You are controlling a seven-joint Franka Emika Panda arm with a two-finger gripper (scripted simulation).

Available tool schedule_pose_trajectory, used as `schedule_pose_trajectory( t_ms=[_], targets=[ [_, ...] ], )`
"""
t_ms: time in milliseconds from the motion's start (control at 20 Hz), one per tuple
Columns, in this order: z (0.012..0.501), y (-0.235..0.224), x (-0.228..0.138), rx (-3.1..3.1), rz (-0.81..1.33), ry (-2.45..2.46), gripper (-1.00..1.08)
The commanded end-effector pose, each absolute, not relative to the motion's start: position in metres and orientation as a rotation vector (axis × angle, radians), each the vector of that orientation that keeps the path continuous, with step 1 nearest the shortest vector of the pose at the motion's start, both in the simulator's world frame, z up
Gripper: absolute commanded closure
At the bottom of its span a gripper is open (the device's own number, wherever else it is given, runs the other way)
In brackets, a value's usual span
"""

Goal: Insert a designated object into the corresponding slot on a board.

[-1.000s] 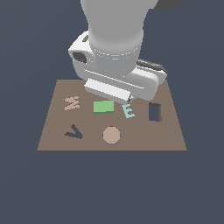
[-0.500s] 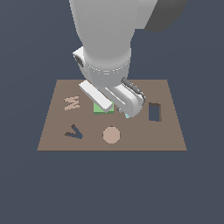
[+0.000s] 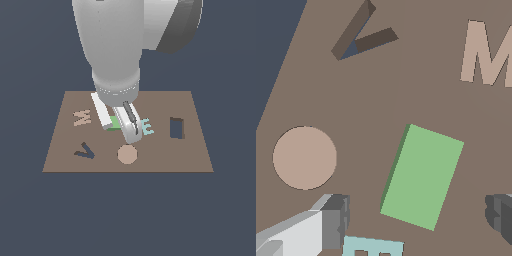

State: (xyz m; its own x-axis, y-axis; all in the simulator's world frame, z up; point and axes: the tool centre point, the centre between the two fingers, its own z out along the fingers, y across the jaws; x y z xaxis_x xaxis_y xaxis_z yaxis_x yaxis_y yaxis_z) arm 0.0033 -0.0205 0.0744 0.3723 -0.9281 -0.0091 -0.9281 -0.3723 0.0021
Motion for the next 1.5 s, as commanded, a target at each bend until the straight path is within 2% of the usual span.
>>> schedule_pose_trajectory(
  t_ms=[0,600,1450],
  targets=[
    [0.069,-0.023,0.002,-2.529,0.009,1.86,-0.92],
    [0.052,-0.03,-0.003,-2.307,0.0,2.132,-0.92],
    [0.03,-0.03,-0.004,-2.278,0.0,2.163,-0.92]
  ],
)
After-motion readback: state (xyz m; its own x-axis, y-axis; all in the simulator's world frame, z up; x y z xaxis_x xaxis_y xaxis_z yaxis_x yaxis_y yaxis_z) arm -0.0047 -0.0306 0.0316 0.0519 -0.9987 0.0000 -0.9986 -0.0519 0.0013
